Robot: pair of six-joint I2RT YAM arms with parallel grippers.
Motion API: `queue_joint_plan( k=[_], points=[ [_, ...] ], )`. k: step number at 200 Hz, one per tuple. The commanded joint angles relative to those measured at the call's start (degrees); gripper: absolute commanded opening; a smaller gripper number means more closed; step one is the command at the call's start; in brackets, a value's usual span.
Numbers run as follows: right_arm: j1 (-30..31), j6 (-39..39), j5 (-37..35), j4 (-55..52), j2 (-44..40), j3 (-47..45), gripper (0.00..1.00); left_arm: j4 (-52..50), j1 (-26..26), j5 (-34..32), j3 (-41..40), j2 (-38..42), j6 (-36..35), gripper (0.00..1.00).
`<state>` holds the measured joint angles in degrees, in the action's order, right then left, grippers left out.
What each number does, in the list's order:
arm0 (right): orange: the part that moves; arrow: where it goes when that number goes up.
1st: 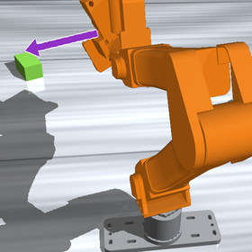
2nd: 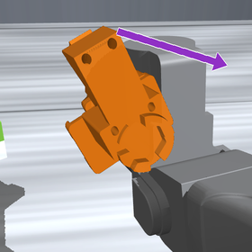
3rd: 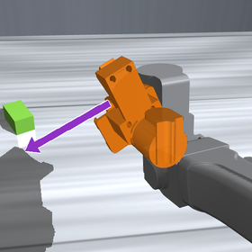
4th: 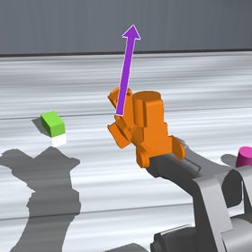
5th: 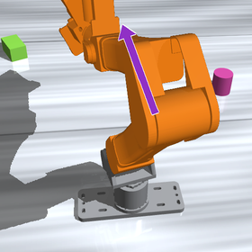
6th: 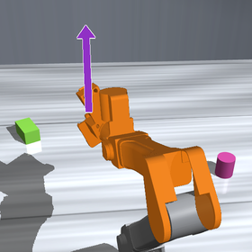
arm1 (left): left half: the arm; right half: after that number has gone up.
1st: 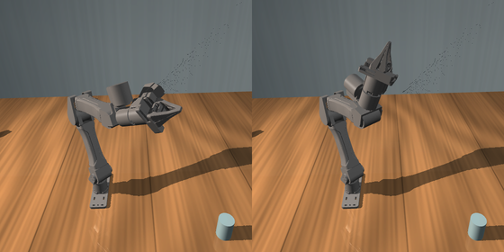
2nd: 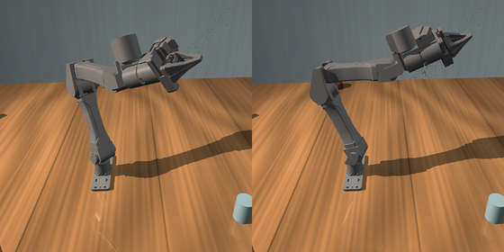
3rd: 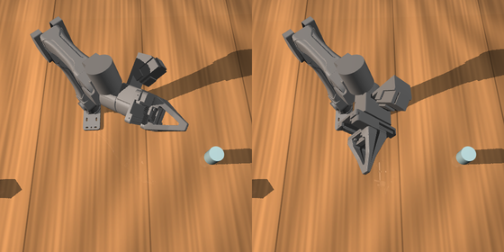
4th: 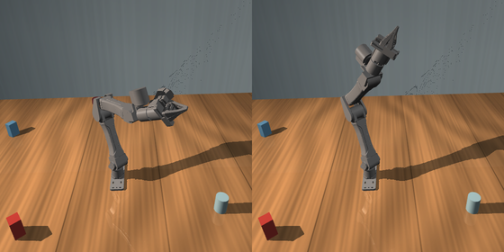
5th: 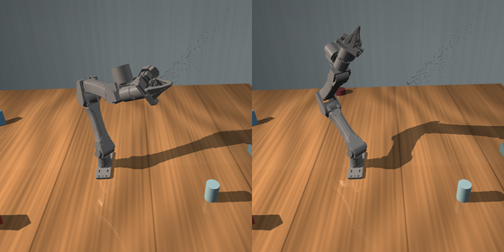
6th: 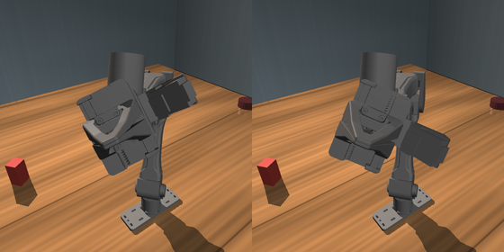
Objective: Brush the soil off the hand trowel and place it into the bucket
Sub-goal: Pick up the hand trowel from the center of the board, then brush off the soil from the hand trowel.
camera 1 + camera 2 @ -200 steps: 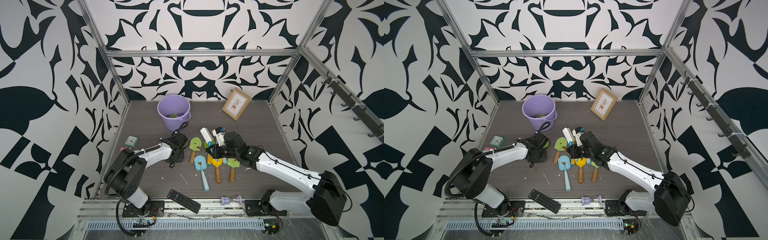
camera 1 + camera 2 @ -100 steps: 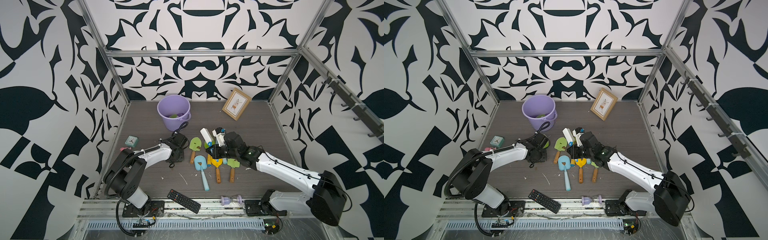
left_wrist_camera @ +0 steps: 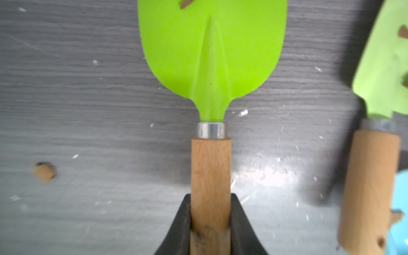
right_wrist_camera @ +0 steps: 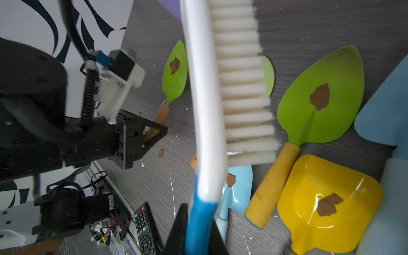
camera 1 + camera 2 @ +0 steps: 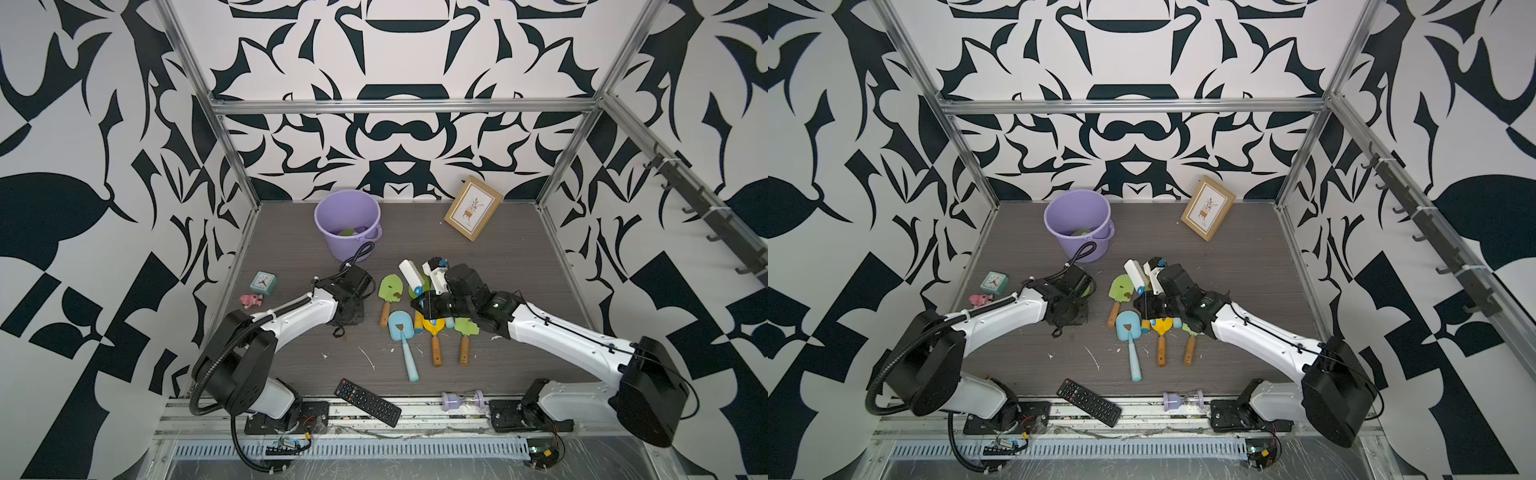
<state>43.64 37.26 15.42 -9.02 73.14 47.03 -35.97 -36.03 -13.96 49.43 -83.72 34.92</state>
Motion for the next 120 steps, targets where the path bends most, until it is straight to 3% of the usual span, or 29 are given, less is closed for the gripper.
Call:
queue_joint_plan(
  k=[1, 46, 90, 120],
  points=[
    [0.65, -3.61, 1.32, -3.25, 0.08, 4.91, 0.0, -10.67, -0.27, 1.56, 4.06, 5.4, -2.96, 0.0],
    [4.01, -8.88, 1.07, -10.96, 1.99, 10.99, 0.0, -24.16, -0.27, 9.0, 6.32, 16.0, -6.45, 0.0],
    [11.06, -14.04, -1.12, -18.28, 7.22, 19.84, 0.0, -34.63, -0.31, 16.82, 9.71, 20.62, -6.41, 0.0],
    [15.48, -17.14, -0.76, -23.67, 13.68, 26.24, 0.0, -43.79, -0.27, 14.92, 12.85, 20.78, -8.0, 0.0]
  ],
)
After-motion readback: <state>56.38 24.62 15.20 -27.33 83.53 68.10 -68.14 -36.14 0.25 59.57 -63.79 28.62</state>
